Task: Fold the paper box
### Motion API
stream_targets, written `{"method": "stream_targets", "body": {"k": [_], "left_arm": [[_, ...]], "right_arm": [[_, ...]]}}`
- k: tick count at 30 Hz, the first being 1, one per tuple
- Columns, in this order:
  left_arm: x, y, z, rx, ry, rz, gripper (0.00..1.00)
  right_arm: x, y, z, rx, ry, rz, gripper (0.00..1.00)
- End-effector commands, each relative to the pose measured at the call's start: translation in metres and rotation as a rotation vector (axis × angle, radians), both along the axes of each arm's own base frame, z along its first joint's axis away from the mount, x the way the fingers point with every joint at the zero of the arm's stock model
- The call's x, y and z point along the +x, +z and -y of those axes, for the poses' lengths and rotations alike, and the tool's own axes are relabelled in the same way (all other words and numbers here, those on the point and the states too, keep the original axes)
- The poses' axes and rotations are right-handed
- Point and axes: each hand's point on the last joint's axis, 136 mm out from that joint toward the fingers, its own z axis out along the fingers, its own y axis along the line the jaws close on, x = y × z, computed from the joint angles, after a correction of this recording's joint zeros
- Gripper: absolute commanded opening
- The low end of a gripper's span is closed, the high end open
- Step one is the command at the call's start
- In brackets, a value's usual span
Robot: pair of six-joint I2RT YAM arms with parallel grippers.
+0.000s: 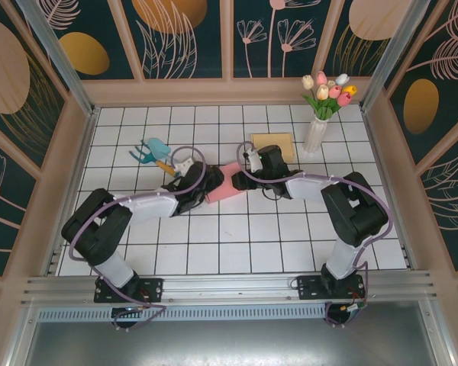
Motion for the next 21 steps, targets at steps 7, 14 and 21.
{"method": "stream_targets", "body": {"k": [7, 14, 21], "left_arm": [[0.083, 0.004, 0.014, 0.031, -0.078, 0.011, 0.84], [0.136, -0.011, 0.003, 0.055, -0.05, -0.005, 0.84], [0.169, -0.014, 0.002, 0.176, -0.043, -0.005, 0.84]], "right_arm": [[0.059, 0.032, -0.023, 0.05, -0.102, 0.093, 0.63], [0.099, 0.022, -0.029, 0.017, -0.163, 0.128, 0.62], [0.12, 0.025, -0.017, -0.007, -0.278, 0.188, 0.64]]}}
